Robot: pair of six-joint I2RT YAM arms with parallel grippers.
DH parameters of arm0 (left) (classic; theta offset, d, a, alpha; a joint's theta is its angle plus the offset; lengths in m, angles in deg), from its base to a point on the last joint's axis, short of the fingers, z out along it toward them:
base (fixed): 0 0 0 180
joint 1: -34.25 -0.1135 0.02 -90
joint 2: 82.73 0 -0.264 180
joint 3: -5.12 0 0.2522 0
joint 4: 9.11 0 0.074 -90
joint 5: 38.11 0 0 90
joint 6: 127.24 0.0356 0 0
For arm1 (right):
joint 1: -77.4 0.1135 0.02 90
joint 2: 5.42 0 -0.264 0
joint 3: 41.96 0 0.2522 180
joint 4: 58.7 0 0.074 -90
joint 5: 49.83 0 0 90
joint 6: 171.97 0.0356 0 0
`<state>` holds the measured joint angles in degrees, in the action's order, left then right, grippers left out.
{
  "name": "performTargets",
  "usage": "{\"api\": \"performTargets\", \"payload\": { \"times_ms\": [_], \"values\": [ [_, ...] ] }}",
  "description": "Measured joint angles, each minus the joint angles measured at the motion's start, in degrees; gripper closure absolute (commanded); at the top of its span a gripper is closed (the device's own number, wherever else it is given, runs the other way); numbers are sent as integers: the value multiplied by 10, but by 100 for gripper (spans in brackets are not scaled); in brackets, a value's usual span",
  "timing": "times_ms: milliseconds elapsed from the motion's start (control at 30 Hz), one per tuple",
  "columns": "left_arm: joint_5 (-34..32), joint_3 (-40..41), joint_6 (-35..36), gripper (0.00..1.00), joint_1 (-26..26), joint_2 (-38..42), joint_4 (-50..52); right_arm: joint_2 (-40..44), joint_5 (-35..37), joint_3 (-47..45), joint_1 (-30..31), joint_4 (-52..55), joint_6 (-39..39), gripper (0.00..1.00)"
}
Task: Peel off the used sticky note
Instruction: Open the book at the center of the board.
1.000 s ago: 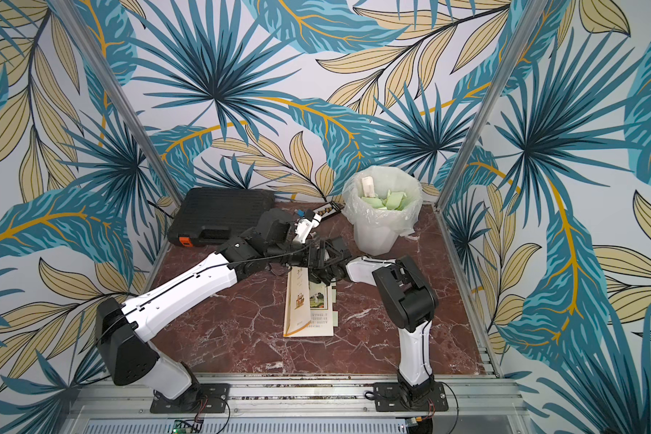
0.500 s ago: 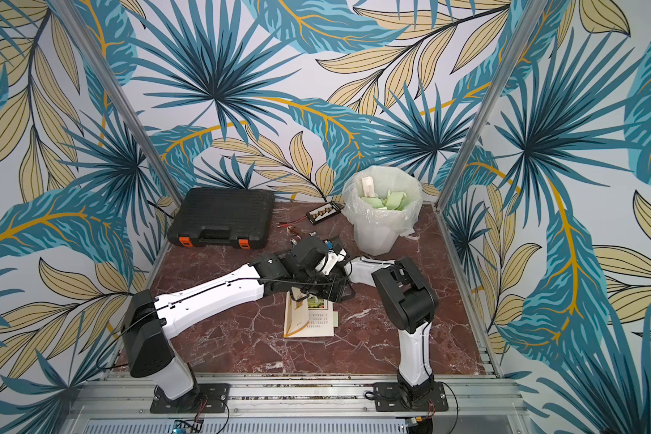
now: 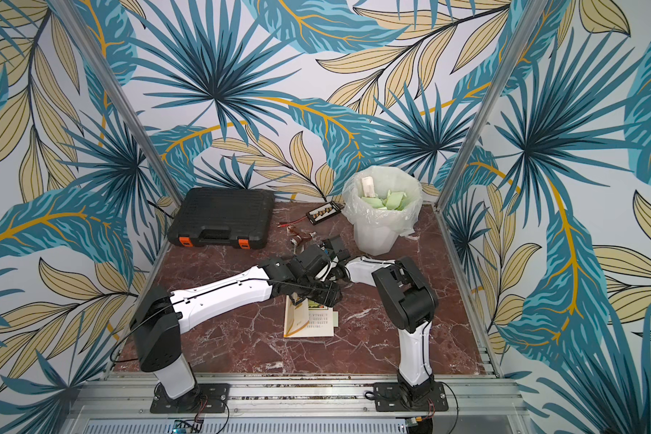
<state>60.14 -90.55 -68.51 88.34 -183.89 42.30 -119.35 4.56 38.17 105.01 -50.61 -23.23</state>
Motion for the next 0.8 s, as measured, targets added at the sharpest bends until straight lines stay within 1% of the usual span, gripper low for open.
{"api": "performTargets", "payload": {
  "times_ms": [100,233,400,533,700,800],
  "values": [
    [-49,-1,7,31,4,-4,14,0,0,0,1,1,0,100],
    [-90,18,7,33,3,0,27,0,0,-1,1,3,2,100],
    [-132,86,-16,37,-37,-2,103,10,0,-2,-5,-3,3,100],
    [-161,120,-26,39,-61,-6,146,21,0,-2,-5,-7,3,100],
    [-167,140,-28,41,-81,0,144,22,0,-2,-5,-9,3,100],
    [-151,158,-30,44,-100,1,113,22,0,-2,-5,-10,3,100]
  ]
}}
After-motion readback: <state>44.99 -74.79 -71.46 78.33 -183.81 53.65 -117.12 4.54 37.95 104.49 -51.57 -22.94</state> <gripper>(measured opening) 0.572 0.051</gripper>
